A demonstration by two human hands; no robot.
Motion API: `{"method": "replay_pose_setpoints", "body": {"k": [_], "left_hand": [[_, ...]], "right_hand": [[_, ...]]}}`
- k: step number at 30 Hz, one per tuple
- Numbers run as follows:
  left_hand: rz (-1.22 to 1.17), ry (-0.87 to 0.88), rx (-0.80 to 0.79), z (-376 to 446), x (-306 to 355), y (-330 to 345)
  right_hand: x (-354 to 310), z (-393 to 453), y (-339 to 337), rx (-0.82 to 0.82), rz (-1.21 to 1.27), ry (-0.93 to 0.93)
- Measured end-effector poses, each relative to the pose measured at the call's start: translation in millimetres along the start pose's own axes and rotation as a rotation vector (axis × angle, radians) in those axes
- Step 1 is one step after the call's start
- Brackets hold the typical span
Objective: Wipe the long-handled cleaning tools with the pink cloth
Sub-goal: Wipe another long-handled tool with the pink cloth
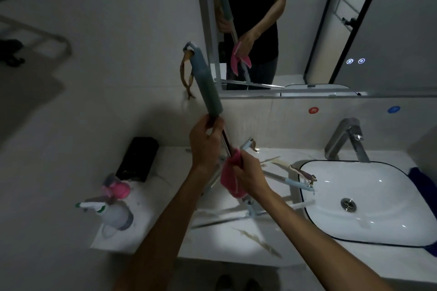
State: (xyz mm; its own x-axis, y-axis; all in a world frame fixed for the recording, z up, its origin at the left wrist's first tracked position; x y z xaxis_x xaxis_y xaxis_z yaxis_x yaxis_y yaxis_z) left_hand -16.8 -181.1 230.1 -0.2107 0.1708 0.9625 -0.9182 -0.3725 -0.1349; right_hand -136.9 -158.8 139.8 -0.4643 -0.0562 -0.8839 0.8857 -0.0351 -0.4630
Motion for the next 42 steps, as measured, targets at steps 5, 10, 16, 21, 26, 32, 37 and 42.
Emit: {"method": "replay_pose_setpoints", "body": {"k": [5,10,16,21,26,32,37,42], "left_hand": [[0.089,-0.071,-0.218,-8,-22,5],[0.104,0.002,-0.159,-1,-25,-4],[0.093,0.123,-0.151,12,-26,-17],[-0.032,0.051,-0.044,29,-16,-31],[-0.067,-0.002,-0.125,27,-23,-38],[0.114,0.001,-0.195,-1,-37,-27],[-0.031,-0.057,-0.086,8,-34,-38],[-0.155,-0.11,-0.038,21,-40,-48]], "right_hand": [[-32,19,-7,0.108,-0.041,-0.133],[-28,9,8,0.146,0.009,-0.134],[-26,4,23,0.097,-0.11,-0.077],[-14,-5,30,0.053,-0.185,-0.066],[-14,-5,28,0.133,-0.177,-0.024],[-35,-2,25,0.214,-0.181,-0.084],[-22,-10,27,0.105,-0.219,-0.092],[0,-23,28,-0.035,-0.245,-0.007]]}}
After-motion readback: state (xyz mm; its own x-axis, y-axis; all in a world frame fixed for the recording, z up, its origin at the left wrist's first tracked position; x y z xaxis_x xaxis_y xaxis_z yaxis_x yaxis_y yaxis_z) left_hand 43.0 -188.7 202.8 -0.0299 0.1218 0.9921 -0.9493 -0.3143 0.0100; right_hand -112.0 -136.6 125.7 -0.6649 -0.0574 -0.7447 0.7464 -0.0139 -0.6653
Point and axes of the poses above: each hand's wrist, its own z-axis towards the middle knuckle, its own y-axis out of the palm, x = y × z, the point moved 2 cm from there along z, towards the middle knuckle, and after that the axes turned 5 degrees about x, right-handed, at the moved point
